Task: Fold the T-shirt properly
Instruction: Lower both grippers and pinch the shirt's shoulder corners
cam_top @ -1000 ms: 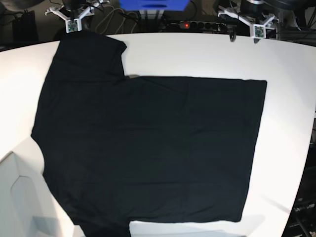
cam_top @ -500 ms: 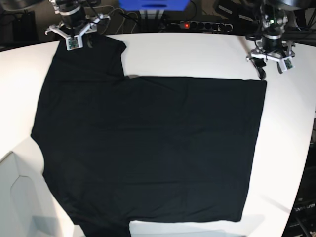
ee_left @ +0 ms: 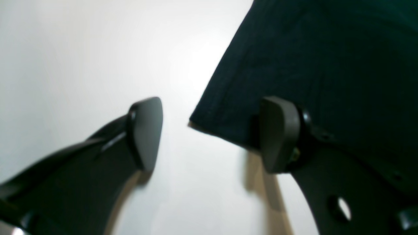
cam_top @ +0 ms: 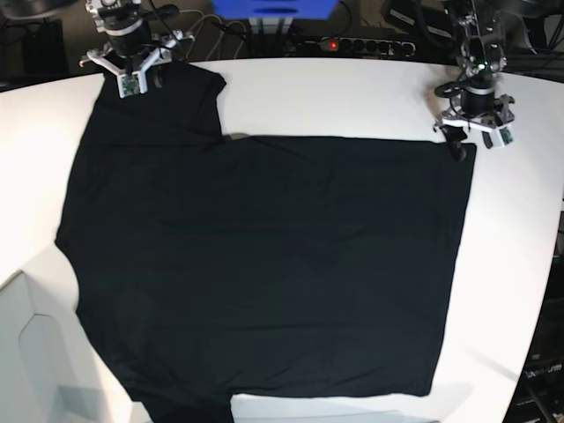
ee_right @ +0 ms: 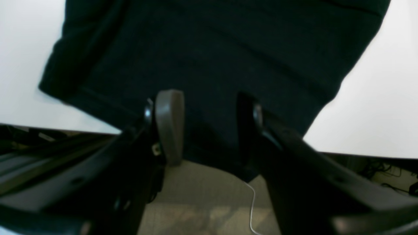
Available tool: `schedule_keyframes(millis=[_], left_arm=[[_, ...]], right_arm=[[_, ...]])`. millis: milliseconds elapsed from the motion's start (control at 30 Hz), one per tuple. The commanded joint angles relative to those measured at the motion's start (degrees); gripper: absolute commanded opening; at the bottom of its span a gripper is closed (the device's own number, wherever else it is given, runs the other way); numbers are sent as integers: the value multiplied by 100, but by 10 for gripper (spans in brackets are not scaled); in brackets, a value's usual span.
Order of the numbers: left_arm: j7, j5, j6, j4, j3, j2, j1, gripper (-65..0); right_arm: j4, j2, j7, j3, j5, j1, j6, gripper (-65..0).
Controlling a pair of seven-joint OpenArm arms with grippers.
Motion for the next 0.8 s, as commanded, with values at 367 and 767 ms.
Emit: schedule_keyframes(millis=[367,767], left_arm=[[-83,-15,-20,-26,428,-68,-8,-326],[-83,-15,-20,-17,375,-68,44,-648]], right_arm=[[77,135,103,244,1,-72,86,-381],[-11,170,103,262,1,139,86,-375]])
